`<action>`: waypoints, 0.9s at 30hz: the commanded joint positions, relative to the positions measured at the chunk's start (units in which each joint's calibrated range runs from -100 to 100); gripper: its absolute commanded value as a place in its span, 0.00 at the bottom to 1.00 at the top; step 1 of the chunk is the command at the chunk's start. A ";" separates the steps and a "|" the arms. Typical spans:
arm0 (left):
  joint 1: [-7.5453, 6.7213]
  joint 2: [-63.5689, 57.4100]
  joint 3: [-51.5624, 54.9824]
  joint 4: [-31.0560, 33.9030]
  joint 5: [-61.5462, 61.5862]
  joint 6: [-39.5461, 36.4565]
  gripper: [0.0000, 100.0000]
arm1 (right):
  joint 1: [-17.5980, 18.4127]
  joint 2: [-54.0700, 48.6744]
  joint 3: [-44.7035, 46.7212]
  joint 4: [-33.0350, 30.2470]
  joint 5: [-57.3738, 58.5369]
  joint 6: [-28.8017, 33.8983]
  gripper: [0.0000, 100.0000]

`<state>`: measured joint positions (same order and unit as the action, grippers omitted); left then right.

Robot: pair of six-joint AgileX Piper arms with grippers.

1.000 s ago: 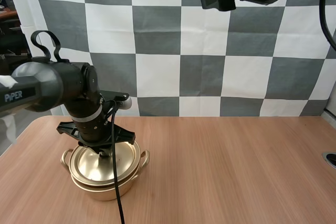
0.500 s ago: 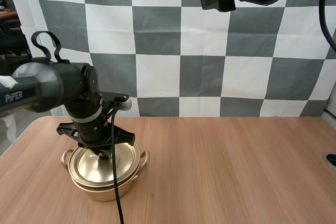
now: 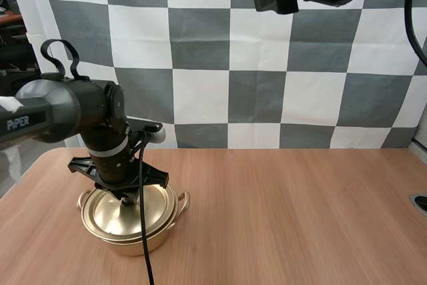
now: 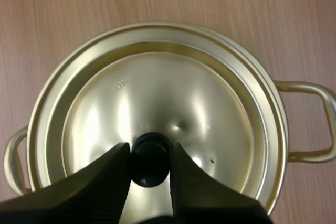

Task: Open the pot, put the car inside, and close it

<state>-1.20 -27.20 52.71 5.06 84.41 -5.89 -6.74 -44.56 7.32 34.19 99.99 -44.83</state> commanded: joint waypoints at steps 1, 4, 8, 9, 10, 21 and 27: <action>0.05 -0.01 -0.04 -0.11 0.17 1.53 0.81 | -0.01 -0.06 0.01 0.18 0.01 0.04 1.00; 0.05 -0.01 -0.04 -0.51 0.24 4.45 1.00 | -0.01 -0.06 0.01 0.18 0.01 0.04 1.00; 0.05 -0.01 -0.04 -0.51 0.24 4.92 1.00 | -0.01 -0.06 0.01 0.18 0.01 0.04 1.00; 0.05 -0.01 -0.04 -0.51 -0.36 4.92 1.00 | -0.01 -0.06 0.01 0.18 0.01 0.04 1.00; 0.05 -0.01 -0.04 -0.51 -0.36 4.92 1.00 | -0.01 -0.06 0.01 0.18 0.01 0.04 1.00; 0.05 -0.01 -0.04 -0.51 -6.44 5.73 1.00 | -0.01 -0.06 0.01 0.18 0.01 0.04 1.00; 0.05 -0.01 -1.26 -0.51 -8.35 6.69 1.00 | -0.01 -0.06 0.01 0.18 0.01 0.04 1.00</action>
<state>-1.20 -27.20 52.10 4.57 76.36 0.94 -6.74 -44.56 7.32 34.35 99.99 -44.83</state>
